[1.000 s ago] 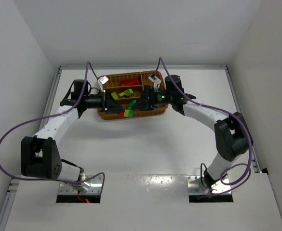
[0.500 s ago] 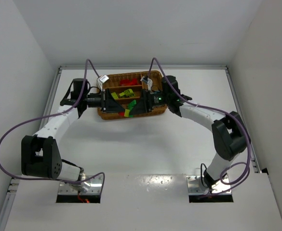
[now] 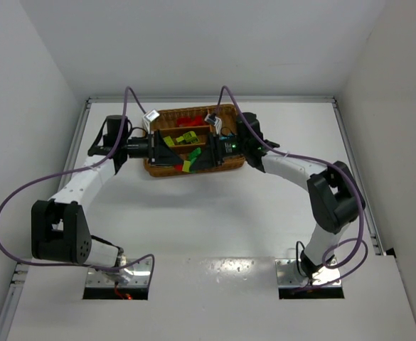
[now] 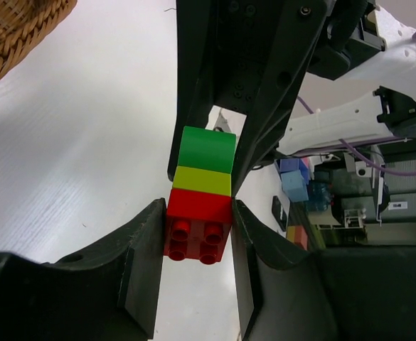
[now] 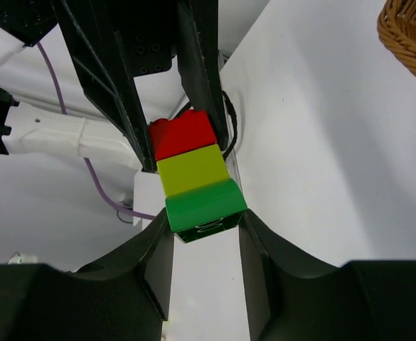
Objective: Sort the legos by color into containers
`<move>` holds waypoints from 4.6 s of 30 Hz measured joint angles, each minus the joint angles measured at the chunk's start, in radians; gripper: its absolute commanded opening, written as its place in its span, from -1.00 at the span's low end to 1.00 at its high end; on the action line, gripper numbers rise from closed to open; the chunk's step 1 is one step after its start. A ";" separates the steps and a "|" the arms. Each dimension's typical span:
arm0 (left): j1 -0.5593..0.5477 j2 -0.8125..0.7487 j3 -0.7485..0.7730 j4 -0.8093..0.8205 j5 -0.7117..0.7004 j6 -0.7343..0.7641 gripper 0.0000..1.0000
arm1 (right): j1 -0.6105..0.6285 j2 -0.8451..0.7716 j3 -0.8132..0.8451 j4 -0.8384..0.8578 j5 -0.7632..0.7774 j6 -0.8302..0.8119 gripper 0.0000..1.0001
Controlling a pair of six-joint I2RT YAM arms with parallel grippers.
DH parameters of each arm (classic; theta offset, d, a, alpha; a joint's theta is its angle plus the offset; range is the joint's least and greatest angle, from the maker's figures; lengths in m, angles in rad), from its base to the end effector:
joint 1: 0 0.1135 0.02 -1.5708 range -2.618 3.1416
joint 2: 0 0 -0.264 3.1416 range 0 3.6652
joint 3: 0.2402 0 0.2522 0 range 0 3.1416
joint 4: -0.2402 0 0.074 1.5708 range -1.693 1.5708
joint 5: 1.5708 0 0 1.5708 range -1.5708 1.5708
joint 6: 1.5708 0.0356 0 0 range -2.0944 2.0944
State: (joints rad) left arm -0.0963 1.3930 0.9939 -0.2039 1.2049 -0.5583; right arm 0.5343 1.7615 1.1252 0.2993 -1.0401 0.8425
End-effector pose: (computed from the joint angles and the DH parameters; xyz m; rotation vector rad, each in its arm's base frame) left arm 0.2892 -0.0613 0.2842 0.2504 2.1514 -1.6707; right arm 0.3196 0.2248 0.2450 -0.5096 2.1602 1.8360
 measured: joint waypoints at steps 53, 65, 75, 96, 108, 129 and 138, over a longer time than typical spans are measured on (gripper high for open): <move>-0.062 0.892 1.073 -0.322 -1.293 -0.004 -0.36 | -0.041 -0.293 -0.037 -0.655 0.986 -0.222 -0.92; -0.071 0.903 1.101 -0.372 -1.271 0.064 0.49 | -0.041 -0.289 0.002 -0.676 0.953 -0.233 -0.92; -0.101 0.307 0.517 -0.261 -0.656 0.224 0.98 | -0.041 -0.289 0.014 -0.603 0.657 -0.263 -0.90; -0.193 0.248 0.239 -0.126 0.193 0.401 0.75 | -0.039 -0.287 0.014 -0.492 0.331 -0.263 -0.90; -0.206 0.261 0.253 -0.140 0.224 0.431 -0.06 | -0.031 -0.245 0.017 -0.483 0.279 -0.260 -0.90; -0.069 0.264 0.269 -0.107 -0.043 0.284 -1.00 | -0.037 -0.364 -0.017 -0.673 0.564 -0.352 -0.90; -0.089 0.332 0.496 -0.215 -0.726 0.116 -1.00 | -0.040 -0.370 -0.019 -0.734 0.930 -0.295 -0.90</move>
State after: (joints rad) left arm -0.1852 1.7252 1.4895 -0.4187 0.4789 -0.4419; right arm 0.4946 1.3914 1.1061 -0.4351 -0.1101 0.5472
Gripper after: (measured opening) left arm 0.415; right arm 0.380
